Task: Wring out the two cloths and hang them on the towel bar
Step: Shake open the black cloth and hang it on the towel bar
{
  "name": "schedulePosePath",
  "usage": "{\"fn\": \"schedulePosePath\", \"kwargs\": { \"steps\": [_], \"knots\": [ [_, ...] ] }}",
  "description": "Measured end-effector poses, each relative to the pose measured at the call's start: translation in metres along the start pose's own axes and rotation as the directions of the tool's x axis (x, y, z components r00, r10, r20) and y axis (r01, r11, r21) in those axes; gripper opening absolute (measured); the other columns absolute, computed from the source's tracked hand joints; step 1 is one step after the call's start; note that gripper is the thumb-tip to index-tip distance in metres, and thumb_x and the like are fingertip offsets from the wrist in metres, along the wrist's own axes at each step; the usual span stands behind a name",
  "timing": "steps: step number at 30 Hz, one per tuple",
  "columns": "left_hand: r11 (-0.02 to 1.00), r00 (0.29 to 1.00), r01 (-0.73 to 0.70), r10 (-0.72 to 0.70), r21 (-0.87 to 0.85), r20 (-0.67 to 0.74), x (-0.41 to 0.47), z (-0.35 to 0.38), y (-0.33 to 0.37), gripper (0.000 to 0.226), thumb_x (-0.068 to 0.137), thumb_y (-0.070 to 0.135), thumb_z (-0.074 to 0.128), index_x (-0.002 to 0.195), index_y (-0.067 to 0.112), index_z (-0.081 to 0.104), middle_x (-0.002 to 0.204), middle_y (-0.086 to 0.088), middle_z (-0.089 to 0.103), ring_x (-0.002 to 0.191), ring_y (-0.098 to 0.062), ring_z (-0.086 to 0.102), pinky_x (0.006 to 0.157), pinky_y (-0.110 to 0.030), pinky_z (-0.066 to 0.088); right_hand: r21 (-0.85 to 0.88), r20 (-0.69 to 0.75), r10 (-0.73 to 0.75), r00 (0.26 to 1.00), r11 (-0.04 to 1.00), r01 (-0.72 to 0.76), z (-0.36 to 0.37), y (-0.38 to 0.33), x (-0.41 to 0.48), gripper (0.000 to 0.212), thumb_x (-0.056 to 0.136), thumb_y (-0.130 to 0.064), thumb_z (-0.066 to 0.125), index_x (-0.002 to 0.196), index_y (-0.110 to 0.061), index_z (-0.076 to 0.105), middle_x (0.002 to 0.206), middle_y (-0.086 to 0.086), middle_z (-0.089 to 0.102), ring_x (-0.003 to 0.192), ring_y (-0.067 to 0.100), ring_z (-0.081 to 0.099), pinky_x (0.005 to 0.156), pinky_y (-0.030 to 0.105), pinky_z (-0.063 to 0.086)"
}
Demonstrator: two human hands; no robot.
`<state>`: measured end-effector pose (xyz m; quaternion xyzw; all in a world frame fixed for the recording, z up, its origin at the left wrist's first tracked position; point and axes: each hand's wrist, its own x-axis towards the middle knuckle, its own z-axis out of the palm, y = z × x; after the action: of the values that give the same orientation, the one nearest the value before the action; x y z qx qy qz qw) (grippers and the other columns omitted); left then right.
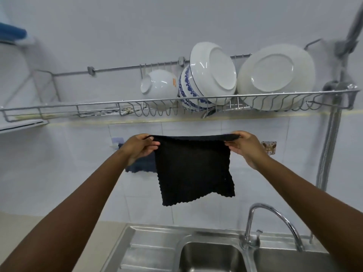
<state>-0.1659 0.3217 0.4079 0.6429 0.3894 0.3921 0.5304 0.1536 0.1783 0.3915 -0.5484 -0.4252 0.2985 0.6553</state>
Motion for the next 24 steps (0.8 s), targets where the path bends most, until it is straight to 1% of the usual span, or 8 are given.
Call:
{"fn": "schedulePosePath", "kwargs": {
  "steps": [4, 7, 11, 14, 18, 20, 22, 24],
  "knots": [
    [0.990, 0.990, -0.136, 0.137, -0.043, 0.021, 0.039, -0.004, 0.008, 0.023, 0.098, 0.014, 0.051, 0.119, 0.009, 0.057, 0.124, -0.010, 0.064, 0.116, -0.020, 0.060, 0.092, -0.035, 0.053, -0.140, -0.032, -0.132, 0.991, 0.982, 0.127, 0.019, -0.004, 0.051, 0.028, 0.088, -0.001, 0.051, 0.088, -0.023, 0.068, 0.104, 0.012, 0.068, 0.100, 0.030, 0.064, 0.085, 0.037, 0.054],
    [0.954, 0.968, -0.248, 0.239, 0.171, 0.071, 0.061, -0.003, -0.001, 0.025, 0.098, 0.010, 0.050, 0.121, 0.016, 0.056, 0.127, -0.009, 0.058, 0.114, -0.019, 0.056, 0.094, -0.034, 0.051, -0.277, 0.026, -0.173, 0.985, 0.945, 0.173, 0.029, 0.009, 0.082, 0.043, 0.086, 0.002, 0.044, 0.083, -0.033, 0.068, 0.108, 0.008, 0.067, 0.102, 0.030, 0.062, 0.091, 0.045, 0.053],
    [0.666, 0.919, -0.395, 0.282, 0.633, 0.277, 0.087, 0.002, -0.026, 0.031, 0.098, 0.013, 0.048, 0.127, 0.025, 0.049, 0.132, -0.003, 0.053, 0.122, -0.020, 0.049, 0.097, -0.026, 0.041, -0.490, 0.149, -0.197, 0.969, 0.837, 0.245, 0.044, 0.029, 0.099, 0.039, 0.087, 0.007, 0.040, 0.089, -0.021, 0.068, 0.104, 0.001, 0.065, 0.104, 0.020, 0.060, 0.095, 0.021, 0.045],
    [0.435, 0.898, -0.436, 0.264, 0.788, 0.351, 0.098, 0.011, -0.037, 0.034, 0.100, 0.014, 0.042, 0.133, 0.021, 0.050, 0.136, -0.006, 0.053, 0.125, -0.022, 0.046, 0.103, -0.027, 0.032, -0.645, 0.269, -0.247, 0.931, 0.671, 0.365, 0.046, 0.044, 0.100, 0.031, 0.090, 0.002, 0.044, 0.102, -0.013, 0.068, 0.099, 0.001, 0.065, 0.093, 0.016, 0.059, 0.086, 0.023, 0.045],
    [0.156, 0.928, -0.326, 0.242, 0.932, 0.284, 0.107, 0.012, -0.042, 0.032, 0.100, 0.035, 0.037, 0.129, 0.034, 0.052, 0.131, 0.002, 0.057, 0.119, -0.022, 0.047, 0.097, -0.042, 0.039, -0.758, 0.409, -0.359, 0.839, 0.377, 0.532, 0.039, 0.061, 0.103, 0.032, 0.085, 0.001, 0.049, 0.104, -0.017, 0.069, 0.103, 0.004, 0.072, 0.091, 0.024, 0.066, 0.084, 0.027, 0.049],
    [0.133, 0.961, -0.218, 0.200, 0.967, 0.190, 0.113, 0.011, -0.042, 0.033, 0.099, 0.046, 0.034, 0.121, 0.038, 0.056, 0.125, 0.000, 0.056, 0.114, -0.025, 0.046, 0.092, -0.044, 0.039, -0.831, 0.423, -0.408, 0.809, 0.181, 0.526, 0.036, 0.059, 0.105, 0.028, 0.085, -0.008, 0.052, 0.103, -0.020, 0.070, 0.099, 0.004, 0.072, 0.090, 0.030, 0.063, 0.078, 0.034, 0.047],
    [0.158, 0.978, -0.080, 0.204, 0.984, 0.047, 0.117, 0.017, -0.041, 0.037, 0.096, 0.052, 0.034, 0.115, 0.033, 0.060, 0.121, -0.005, 0.051, 0.112, -0.028, 0.044, 0.091, -0.046, 0.038, -0.918, 0.366, -0.372, 0.853, 0.007, 0.396, 0.036, 0.055, 0.107, 0.024, 0.089, -0.025, 0.050, 0.102, -0.025, 0.069, 0.100, 0.006, 0.065, 0.095, 0.033, 0.053, 0.076, 0.037, 0.038],
    [0.138, 0.972, 0.054, 0.220, 0.989, -0.084, 0.118, 0.029, -0.040, 0.039, 0.095, 0.051, 0.038, 0.114, 0.026, 0.061, 0.121, -0.009, 0.048, 0.111, -0.031, 0.044, 0.091, -0.046, 0.038, -0.977, 0.209, -0.246, 0.947, -0.005, 0.214, 0.039, 0.051, 0.108, 0.032, 0.093, -0.041, 0.042, 0.100, -0.027, 0.069, 0.102, 0.009, 0.057, 0.098, 0.032, 0.048, 0.080, 0.038, 0.038]
  ]
}}
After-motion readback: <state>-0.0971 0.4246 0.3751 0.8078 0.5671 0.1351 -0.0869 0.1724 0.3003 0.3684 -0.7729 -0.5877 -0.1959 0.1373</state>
